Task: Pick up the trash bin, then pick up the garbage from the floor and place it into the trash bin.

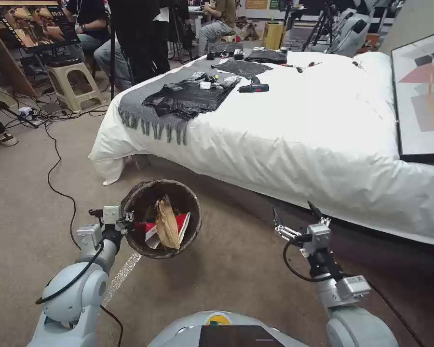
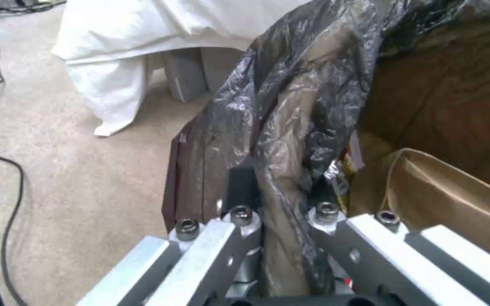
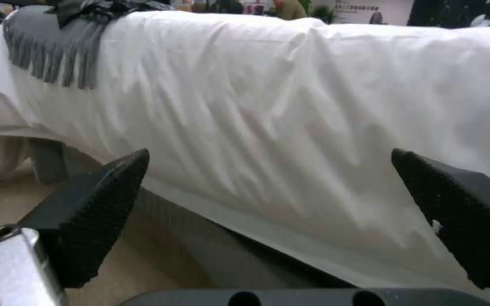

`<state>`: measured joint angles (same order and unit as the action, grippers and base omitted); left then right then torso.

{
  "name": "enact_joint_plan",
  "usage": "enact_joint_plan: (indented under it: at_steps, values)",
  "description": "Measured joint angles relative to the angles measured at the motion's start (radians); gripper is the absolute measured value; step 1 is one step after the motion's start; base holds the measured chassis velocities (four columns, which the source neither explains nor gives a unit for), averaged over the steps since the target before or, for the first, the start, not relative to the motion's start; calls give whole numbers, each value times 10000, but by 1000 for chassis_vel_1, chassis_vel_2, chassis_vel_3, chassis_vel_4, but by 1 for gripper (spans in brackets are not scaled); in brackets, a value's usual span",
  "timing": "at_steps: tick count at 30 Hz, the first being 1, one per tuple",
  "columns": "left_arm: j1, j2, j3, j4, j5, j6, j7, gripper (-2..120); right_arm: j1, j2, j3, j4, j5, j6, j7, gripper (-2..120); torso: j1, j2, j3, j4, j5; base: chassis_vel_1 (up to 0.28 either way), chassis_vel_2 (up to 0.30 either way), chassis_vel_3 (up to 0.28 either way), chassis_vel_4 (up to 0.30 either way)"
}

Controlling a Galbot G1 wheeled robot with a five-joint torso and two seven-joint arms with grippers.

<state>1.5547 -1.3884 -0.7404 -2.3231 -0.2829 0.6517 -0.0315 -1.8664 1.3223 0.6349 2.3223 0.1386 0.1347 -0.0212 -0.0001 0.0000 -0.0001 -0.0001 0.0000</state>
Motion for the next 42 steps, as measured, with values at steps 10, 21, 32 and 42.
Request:
enact_joint_plan:
  at_steps: [10,21,32,42]
  values:
    - [52,-21,6,-41,74,5,2,3,-192,238,144,-47,24,252,2,100,0,0,0,1,0,0,0,0,0]
    - [66,-25,-6,-58,-12,1,17,3,-251,281,218,-36,33,259,-29,100,0,0,0,2,0,12,15,18,19]
    - [131,17,-43,-124,52,-5,289,3,-170,265,91,-124,-36,155,-63,100,0,0,1,2,0,52,53,63,56]
    - [162,-12,-84,-180,21,-6,321,3,-141,287,65,-176,-150,-37,-35,100,0,0,1,0,0,67,70,59,74]
